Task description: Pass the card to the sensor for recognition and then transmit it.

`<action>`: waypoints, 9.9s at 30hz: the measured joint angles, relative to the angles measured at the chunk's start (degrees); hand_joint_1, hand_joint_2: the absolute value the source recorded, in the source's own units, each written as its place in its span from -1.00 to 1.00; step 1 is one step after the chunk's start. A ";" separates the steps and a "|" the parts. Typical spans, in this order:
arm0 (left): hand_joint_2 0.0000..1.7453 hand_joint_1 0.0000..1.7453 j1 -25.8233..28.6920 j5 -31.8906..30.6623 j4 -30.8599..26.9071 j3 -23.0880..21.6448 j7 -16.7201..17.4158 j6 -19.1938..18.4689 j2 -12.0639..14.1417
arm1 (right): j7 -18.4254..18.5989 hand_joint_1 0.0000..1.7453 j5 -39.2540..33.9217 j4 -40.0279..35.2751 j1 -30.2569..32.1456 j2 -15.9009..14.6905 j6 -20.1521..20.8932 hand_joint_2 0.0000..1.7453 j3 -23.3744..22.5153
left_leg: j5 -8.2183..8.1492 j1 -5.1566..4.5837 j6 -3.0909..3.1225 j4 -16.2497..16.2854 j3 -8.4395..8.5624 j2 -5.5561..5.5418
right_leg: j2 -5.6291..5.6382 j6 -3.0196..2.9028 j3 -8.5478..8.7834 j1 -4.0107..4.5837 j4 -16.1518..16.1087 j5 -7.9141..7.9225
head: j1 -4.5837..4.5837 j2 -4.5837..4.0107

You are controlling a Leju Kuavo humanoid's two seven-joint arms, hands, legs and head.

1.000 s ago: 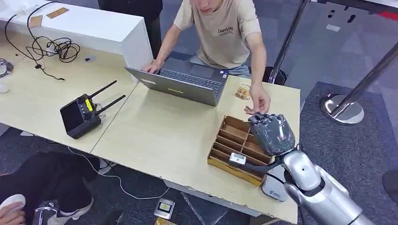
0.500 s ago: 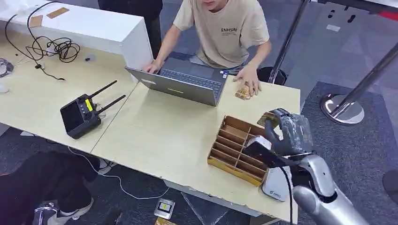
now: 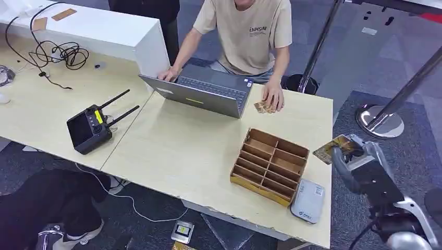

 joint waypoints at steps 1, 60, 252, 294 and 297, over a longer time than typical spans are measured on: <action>-1.00 -1.00 0.00 0.02 0.00 0.02 0.00 0.00 0.02 | 0.11 1.00 -0.27 -0.53 0.87 -0.29 0.42 1.00 -1.06 | 0.00 0.00 0.00 0.00 0.00 0.00 | 0.00 0.00 0.00 0.00 0.00 0.00 | -0.02 0.00; -1.00 -1.00 -0.15 1.40 0.04 0.79 -0.94 0.35 -0.61 | 7.21 1.00 -13.64 15.01 4.98 -7.65 14.62 1.00 4.54 | 0.00 0.00 0.00 -0.01 -0.03 0.04 | 0.00 0.00 0.01 0.01 0.00 0.00 | -0.02 0.00; -1.00 -1.00 -0.88 -6.38 0.26 -6.12 2.16 -0.68 -0.57 | -2.06 -1.00 22.11 43.79 -43.49 14.73 -21.74 -1.00 19.42 | 0.03 0.02 -0.04 0.02 -0.19 0.00 | 0.01 -0.01 -0.17 0.02 0.06 0.01 | -0.02 0.00; -1.00 -1.00 -0.76 -4.26 0.28 -6.12 6.56 2.21 0.07 | -11.82 -1.00 -2.78 -11.98 -3.35 17.75 -15.89 1.00 6.07 | -0.02 0.03 -0.05 -0.02 -0.21 0.03 | 0.01 -0.03 -0.18 0.04 0.04 -0.03 | 0.00 0.00; -1.00 -1.00 -0.76 -4.24 0.28 -6.12 6.47 2.10 0.07 | -12.53 -1.00 -4.13 -12.42 -2.22 17.99 -15.87 -1.00 6.12 | -0.02 0.02 -0.05 -0.02 -0.20 0.03 | 0.01 -0.03 -0.18 0.03 0.04 -0.03 | 0.00 0.00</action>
